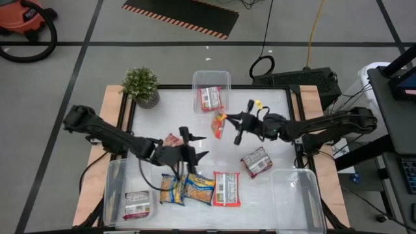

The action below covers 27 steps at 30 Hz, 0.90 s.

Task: Sort Maruchan noodles
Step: Put the top orange noodle pack into the top transparent bin

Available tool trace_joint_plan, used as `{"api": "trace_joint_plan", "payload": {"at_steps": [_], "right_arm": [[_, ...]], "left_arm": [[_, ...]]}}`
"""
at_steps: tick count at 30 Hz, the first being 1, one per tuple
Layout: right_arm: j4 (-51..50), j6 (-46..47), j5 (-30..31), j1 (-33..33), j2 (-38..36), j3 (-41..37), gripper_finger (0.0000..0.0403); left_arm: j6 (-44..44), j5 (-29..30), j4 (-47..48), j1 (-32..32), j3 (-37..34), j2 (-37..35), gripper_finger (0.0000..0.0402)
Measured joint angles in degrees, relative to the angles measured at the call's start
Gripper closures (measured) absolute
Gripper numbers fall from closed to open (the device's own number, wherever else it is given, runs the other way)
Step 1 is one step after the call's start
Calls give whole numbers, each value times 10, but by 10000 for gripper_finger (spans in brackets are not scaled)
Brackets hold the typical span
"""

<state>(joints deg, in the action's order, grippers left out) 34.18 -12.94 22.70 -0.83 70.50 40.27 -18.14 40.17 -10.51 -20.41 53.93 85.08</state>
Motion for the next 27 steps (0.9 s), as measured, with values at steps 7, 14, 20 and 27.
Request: {"api": "trace_joint_plan", "payload": {"at_steps": [7, 14, 20, 27], "right_arm": [[-24, -22, 13, 0, -54, 0, 403], [-69, -30, 16, 0, -86, 0, 403], [-73, -40, 16, 0, -89, 0, 403], [-53, -25, 21, 1, -89, 0, 403]], "left_arm": [[-130, 84, -203, 16, 0, 75, 125], [-137, 79, -310, 51, 0, 140, 125], [-93, 53, -369, 72, 0, 173, 125], [-111, 64, -410, 80, 0, 207, 125]]}}
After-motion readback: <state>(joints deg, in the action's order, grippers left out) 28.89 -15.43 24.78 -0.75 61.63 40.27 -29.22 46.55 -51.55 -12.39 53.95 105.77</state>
